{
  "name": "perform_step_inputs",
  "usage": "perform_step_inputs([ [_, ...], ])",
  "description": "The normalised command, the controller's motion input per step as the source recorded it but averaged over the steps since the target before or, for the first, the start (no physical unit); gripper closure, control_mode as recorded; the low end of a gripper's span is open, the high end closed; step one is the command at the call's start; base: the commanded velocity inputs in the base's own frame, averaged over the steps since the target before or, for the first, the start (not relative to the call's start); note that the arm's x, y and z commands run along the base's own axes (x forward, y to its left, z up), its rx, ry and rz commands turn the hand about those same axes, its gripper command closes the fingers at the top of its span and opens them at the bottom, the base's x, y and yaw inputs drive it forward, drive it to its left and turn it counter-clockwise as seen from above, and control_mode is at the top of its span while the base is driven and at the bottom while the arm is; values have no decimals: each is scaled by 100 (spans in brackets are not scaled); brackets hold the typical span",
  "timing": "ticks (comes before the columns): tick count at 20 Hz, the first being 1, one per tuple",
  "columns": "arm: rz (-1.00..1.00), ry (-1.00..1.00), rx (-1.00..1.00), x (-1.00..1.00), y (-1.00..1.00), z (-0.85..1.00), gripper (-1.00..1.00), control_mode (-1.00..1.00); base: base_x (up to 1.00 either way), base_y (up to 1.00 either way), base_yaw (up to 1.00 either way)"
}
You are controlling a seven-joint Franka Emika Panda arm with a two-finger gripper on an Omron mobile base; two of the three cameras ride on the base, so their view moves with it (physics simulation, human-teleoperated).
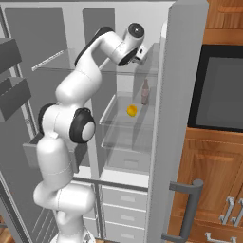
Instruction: Take the broccoli and mango from the fridge shelf and place them in the freezer drawer to begin freezing them.
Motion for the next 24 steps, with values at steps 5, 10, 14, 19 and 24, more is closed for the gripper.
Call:
perform_step_inputs([
  [5, 10, 0, -3, -22, 53, -53, 100, -100, 0, 0, 0],
  [10, 4, -5, -3, -3, 20, -33, 100, -100, 0, 0, 0],
  [14, 0, -35, -6, -24, 1, 0, 100, -100, 0, 0, 0],
  [19, 0, -39, -8, -40, 7, -2, 100, -100, 0, 0, 0],
  [24, 0, -8, -6, -89, 5, 25, 100, -100, 0, 0, 0],
])
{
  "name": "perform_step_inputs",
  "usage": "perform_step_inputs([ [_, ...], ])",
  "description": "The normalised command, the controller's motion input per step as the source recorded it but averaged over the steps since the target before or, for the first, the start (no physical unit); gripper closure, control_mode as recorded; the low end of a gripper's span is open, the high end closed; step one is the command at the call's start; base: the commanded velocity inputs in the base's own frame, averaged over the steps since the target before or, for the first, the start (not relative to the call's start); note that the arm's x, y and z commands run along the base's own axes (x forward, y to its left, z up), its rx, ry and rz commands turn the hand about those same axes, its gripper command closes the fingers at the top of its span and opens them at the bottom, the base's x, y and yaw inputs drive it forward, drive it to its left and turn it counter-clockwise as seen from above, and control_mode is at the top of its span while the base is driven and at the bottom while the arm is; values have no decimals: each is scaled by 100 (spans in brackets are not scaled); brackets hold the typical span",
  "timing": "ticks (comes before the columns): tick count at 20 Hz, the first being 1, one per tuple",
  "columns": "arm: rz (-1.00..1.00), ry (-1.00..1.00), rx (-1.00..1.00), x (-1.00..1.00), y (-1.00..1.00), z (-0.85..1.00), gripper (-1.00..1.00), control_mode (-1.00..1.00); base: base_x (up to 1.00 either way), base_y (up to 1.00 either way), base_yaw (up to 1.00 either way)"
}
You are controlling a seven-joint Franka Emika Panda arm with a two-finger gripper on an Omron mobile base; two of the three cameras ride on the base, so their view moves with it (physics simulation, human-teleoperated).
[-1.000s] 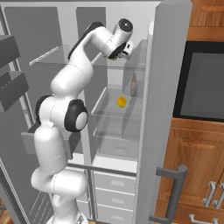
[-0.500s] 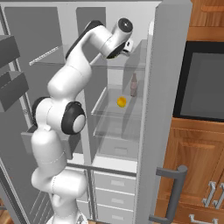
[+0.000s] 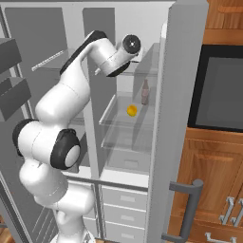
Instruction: Take the broccoli and mango from the fridge shelf and place them in the freezer drawer to begin freezing them.
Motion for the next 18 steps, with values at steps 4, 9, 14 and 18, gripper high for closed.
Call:
perform_step_inputs([
  [4, 0, 2, -9, -100, 32, 12, 100, -100, 0, 0, 0],
  [9, 0, 11, -10, -100, 51, -1, 100, -100, 0, 0, 0],
  [14, 0, 16, -13, -100, 71, -30, 100, -100, 0, 0, 0],
  [18, 0, 21, -12, -96, 79, -39, 100, -100, 0, 0, 0],
])
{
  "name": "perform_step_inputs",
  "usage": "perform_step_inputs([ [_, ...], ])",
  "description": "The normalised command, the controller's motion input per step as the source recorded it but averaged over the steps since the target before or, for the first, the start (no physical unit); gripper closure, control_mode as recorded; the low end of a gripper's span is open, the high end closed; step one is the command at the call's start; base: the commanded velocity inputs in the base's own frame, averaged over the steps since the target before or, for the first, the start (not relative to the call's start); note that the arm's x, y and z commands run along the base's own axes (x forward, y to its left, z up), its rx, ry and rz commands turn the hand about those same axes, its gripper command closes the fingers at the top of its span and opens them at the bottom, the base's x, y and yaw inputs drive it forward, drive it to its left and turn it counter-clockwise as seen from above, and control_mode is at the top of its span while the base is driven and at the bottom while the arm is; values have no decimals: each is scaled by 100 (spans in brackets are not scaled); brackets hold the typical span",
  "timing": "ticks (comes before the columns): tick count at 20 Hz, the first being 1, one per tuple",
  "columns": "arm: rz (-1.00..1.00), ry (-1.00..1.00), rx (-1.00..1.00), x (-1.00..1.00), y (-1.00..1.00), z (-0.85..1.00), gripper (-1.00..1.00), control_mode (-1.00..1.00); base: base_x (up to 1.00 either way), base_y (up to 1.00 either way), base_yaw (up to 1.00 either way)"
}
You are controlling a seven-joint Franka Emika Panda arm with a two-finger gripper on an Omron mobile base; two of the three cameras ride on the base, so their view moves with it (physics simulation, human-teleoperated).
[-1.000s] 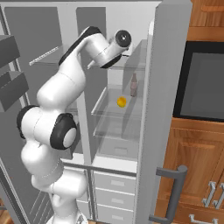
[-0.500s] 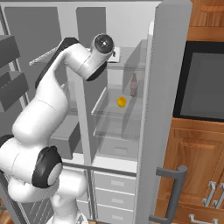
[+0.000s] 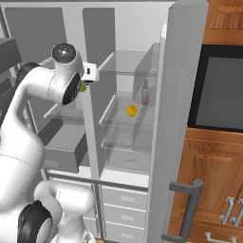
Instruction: Take the broccoli and mango from the fridge shelf and place them in the freezer drawer to begin freezing them.
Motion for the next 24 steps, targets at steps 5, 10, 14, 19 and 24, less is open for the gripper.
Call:
perform_step_inputs([
  [5, 0, 28, -14, -43, 68, -58, 100, -100, 0, 0, 0],
  [10, 0, 25, -15, -10, 39, -80, 100, -100, 0, 0, 0],
  [14, 0, 25, -3, 0, 9, -51, 100, -100, 0, 0, 0],
  [19, 2, 20, -1, 0, 12, -63, 100, -100, 0, 0, 0],
  [24, 1, 13, -1, 8, 4, -53, 100, -100, 0, 0, 0],
])
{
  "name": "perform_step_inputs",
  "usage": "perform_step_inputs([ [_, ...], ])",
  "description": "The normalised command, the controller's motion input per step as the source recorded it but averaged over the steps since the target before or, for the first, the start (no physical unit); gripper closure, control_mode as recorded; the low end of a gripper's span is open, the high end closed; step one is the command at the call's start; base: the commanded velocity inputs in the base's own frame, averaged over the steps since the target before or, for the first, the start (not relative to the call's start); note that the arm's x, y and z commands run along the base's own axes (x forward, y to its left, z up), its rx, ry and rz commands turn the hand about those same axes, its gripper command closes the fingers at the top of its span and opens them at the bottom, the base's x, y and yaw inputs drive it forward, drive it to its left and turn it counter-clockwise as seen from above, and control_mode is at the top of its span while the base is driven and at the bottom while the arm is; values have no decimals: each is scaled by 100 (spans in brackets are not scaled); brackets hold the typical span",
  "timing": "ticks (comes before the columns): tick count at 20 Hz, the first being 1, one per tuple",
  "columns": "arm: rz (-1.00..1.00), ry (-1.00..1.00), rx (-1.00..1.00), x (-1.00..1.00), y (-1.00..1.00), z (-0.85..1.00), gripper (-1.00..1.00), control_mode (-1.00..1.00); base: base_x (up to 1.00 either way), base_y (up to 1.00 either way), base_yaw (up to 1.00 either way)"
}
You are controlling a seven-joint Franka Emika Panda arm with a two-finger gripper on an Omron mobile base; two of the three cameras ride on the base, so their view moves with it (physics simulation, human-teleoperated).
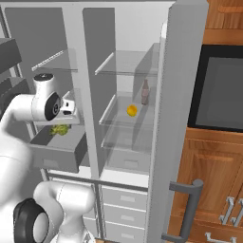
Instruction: Take the broccoli and mango from the fridge shelf and place them in the freezer drawer to begin freezing them.
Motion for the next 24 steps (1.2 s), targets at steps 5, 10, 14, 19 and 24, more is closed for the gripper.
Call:
perform_step_inputs([
  [5, 1, 8, 0, 8, 2, -55, 100, -100, 0, 0, 0],
  [10, 0, 7, 0, 10, 13, -46, 100, -100, 0, 0, 0],
  [14, 0, 10, 0, 27, 14, -38, 100, -100, 0, 0, 0],
  [19, 0, 8, 0, 17, 28, -22, 100, -100, 0, 0, 0],
  [24, 0, 4, -1, 4, 34, -29, 100, -100, 0, 0, 0],
])
